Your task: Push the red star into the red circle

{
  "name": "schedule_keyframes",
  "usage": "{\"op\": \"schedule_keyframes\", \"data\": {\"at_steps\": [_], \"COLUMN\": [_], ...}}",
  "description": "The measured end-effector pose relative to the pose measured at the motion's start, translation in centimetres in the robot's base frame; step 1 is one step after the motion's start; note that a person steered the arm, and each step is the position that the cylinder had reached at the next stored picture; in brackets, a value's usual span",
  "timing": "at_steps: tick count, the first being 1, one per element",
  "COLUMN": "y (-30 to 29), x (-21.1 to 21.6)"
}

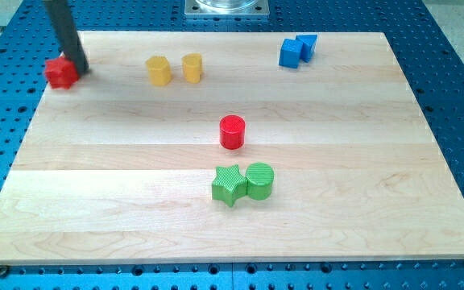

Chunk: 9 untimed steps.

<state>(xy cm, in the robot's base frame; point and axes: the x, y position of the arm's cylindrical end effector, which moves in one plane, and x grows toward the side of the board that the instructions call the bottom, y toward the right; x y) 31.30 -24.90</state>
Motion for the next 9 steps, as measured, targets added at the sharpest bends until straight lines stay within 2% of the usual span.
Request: {"op": "schedule_keyframes", "data": {"at_steps": [1,2,3,4,5,6,7,8,9], "y": [1.0,-5.3,-4.2,3.1,4.0,-0.2,-5.4,-3.3,6.2], "x": [-4.3,-4.8,-1.3,2.9,1.7,-2.5,-1.1,4.0,8.0]}}
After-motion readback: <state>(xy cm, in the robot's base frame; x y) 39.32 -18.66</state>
